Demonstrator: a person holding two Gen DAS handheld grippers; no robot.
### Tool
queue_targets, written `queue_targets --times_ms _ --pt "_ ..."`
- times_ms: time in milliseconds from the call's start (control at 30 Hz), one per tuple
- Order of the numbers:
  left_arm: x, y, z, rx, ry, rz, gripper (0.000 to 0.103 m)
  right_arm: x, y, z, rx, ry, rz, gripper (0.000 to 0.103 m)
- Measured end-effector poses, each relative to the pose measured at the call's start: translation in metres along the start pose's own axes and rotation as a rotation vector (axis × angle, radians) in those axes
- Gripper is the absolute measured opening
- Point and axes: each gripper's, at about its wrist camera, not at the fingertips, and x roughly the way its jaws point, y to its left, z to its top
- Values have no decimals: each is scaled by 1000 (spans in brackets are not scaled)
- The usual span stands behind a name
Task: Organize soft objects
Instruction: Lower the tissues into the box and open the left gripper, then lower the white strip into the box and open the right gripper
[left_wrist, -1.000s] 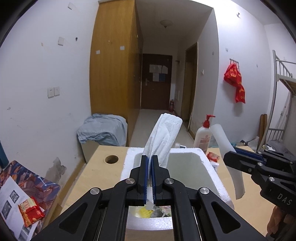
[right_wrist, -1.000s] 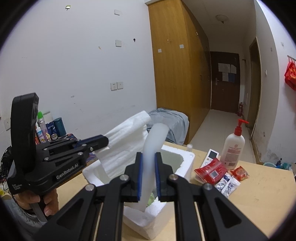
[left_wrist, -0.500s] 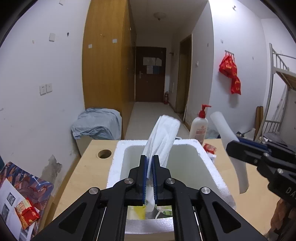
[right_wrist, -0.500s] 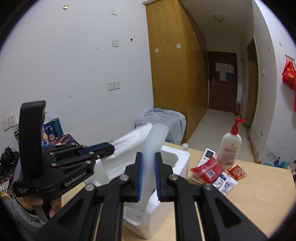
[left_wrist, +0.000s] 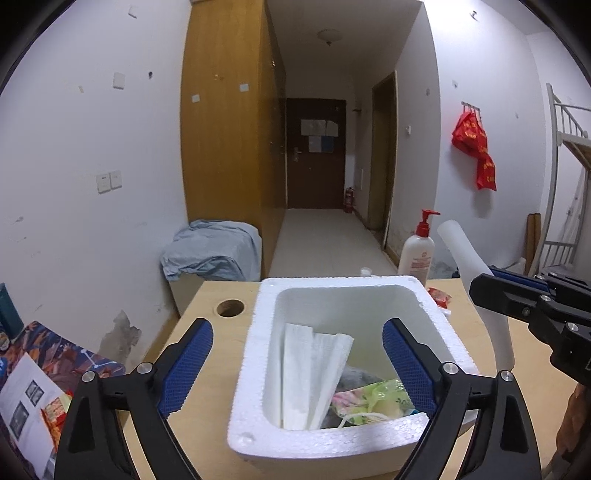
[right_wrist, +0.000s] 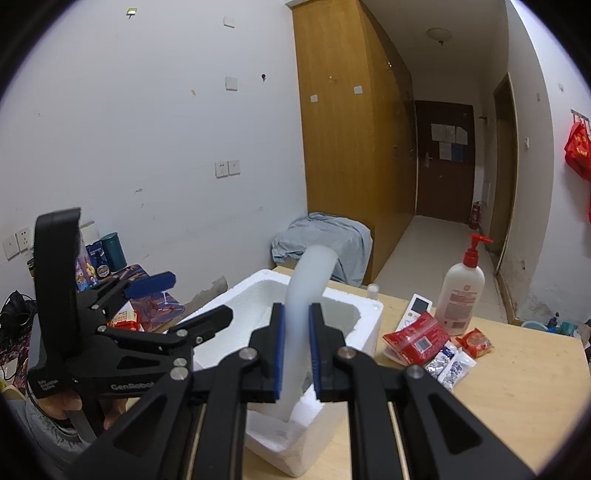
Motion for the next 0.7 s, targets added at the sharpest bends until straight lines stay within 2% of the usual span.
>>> queue_targets --times_ms 133,233,300,700 --pt "-14 9 0 -25 -43 43 95 6 4 1 -5 5 13 15" --pt "-28 22 -1 -54 -82 94 102 13 8 1 -8 14 25 15" --pt "-37 32 -3 -80 -107 130 103 17 10 0 -9 19 35 15" --pt "-56 66 -14 -122 -98 232 103 39 29 0 -18 54 70 15"
